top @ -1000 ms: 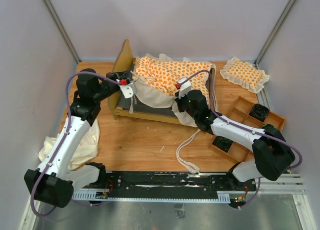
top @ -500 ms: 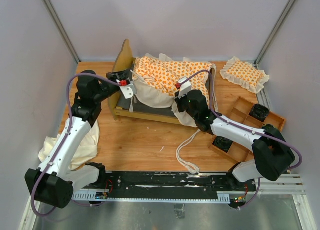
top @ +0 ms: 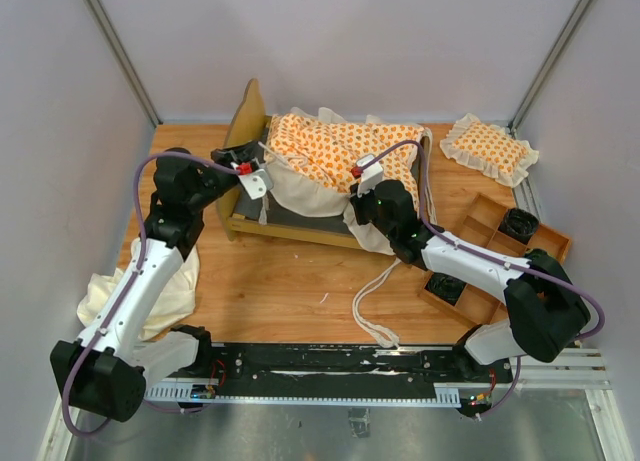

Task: Set up the pet bed
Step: Cross the ropes over the mattress.

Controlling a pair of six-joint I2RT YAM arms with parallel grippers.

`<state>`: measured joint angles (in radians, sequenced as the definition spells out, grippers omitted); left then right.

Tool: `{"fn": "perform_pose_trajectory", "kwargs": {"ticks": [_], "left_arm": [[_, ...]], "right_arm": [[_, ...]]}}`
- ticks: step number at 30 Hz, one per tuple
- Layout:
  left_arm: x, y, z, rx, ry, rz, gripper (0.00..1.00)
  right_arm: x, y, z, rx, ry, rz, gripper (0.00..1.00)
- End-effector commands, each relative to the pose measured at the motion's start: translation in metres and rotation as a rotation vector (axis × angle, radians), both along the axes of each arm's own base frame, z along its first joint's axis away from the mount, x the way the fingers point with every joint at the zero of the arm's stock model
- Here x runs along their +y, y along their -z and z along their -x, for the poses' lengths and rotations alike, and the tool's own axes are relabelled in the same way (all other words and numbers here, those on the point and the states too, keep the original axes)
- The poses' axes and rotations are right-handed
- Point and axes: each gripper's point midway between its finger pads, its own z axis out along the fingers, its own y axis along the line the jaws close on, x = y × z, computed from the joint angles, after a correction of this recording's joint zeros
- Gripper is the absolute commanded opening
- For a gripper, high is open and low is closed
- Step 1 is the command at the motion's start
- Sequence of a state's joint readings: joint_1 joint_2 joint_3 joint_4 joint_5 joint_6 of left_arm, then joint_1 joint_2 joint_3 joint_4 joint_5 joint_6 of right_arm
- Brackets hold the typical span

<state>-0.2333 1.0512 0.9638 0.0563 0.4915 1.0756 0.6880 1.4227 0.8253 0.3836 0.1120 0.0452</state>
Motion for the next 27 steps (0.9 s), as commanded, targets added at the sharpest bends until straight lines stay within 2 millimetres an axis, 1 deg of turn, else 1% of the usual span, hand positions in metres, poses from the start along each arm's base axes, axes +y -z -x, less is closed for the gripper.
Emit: {"fn": "perform_pose_trajectory", "kwargs": {"ticks": [1, 5, 9, 12, 16, 20, 24, 27], "left_arm": [[-0.001, -0.032, -0.004, -0.102, -0.011, 0.066, 0.0], [-0.002, -0.041, -0.004, -0.12, -0.003, 0.086, 0.0], [0.0, -0.038, -0.004, -0.106, -0.013, 0.076, 0.0], [0.003, -0.036, -0.002, -0.119, -0.029, 0.075, 0.0], [0.007, -0.048, -0.006, -0.176, -0.055, 0.111, 0.0], [0.002, -0.057, -0.005, -0.186, -0.028, 0.146, 0.0], [0.001, -0.055, -0.003, -0.175, -0.018, 0.159, 0.0], [0.001, -0.045, 0.001, -0.127, -0.015, 0.157, 0.0]], "right_arm": [[-0.007, -0.009, -0.007, -0.018, 0.025, -0.005, 0.04], [-0.007, -0.014, -0.01, -0.027, 0.03, 0.0, 0.04], [-0.005, -0.016, -0.009, -0.027, 0.022, -0.012, 0.04], [-0.004, -0.014, -0.009, -0.024, 0.019, -0.012, 0.04], [-0.002, -0.009, -0.01, -0.014, 0.015, -0.01, 0.04], [0.0, -0.011, -0.01, -0.016, 0.004, -0.014, 0.04], [0.0, -0.015, -0.01, -0.023, 0.002, -0.012, 0.04], [0.0, -0.016, -0.01, -0.027, -0.001, -0.012, 0.04]]}}
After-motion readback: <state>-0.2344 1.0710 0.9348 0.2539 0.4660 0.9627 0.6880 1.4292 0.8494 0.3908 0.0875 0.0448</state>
